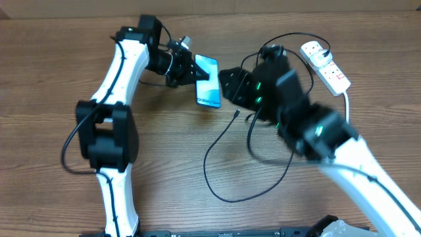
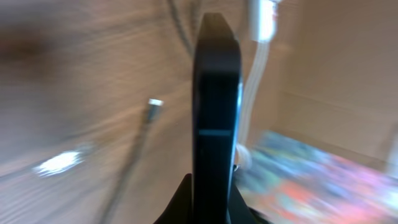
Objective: Plug charger to phone and switch on socket
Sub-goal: 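Release the phone and move the right gripper to the cable's USB-C end, then lower the right gripper and grasp the black cable's USB-C connector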
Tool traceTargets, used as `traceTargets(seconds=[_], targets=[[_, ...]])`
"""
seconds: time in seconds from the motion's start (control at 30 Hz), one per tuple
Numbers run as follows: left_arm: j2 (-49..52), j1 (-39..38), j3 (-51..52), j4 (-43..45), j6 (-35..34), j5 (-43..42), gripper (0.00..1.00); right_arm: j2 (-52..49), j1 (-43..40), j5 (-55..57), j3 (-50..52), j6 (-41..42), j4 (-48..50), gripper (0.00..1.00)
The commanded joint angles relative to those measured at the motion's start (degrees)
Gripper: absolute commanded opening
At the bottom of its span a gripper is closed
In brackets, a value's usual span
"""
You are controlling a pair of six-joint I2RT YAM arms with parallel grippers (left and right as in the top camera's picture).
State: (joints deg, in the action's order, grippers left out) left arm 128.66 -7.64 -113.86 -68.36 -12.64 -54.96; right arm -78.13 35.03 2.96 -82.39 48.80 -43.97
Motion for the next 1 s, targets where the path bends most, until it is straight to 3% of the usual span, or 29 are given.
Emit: traceTargets(seconds=[0.0,0.1,0.2,0.27,0.33,0.37,0.53,0.97], targets=[[-15.2,-0.7,-1.4,-0.9,0.1,26.2,0.04,-6.8,-8.3,-14.8,-9.4,-6.8,-9.8,0.61],[-20.4,-0.8,-1.4,-2.8,-6.7,40.9,0.04,-11.5,-11.6,-16.9,-13.3,-7.6,-17.0,0.79],[-23.2,-0.8,-1.4,-5.3,-9.1,48.4,0.04,-13.6,-12.1,-20.2,-12.9,-9.9,-16.5,0.80],[-23.5,-0.8,-1.4,-6.5,-9.2,50.1,0.04,-15.2,-11.6,-20.1,-12.2,-9.9,-15.4,0.63],[-23.1,-0.8,-1.3,-7.7,-9.2,50.8,0.04,-17.2,-10.6,-16.6,-11.5,-7.7,-15.4,0.38],[-22.9,-0.8,-1.3,-8.1,-9.2,50.9,0.04,-18.4,-10.2,-14.7,-11.3,-5.2,-16.2,0.35],[-22.2,-0.8,-1.0,-9.5,-9.2,50.9,0.04,-26.4,-7.6,-7.6,-11.3,3.8,-20.6,0.34],[-22.2,-0.8,-1.0,-10.8,-9.2,50.9,0.04,-42.1,-4.8,-3.0,-11.3,8.2,-20.7,0.34]])
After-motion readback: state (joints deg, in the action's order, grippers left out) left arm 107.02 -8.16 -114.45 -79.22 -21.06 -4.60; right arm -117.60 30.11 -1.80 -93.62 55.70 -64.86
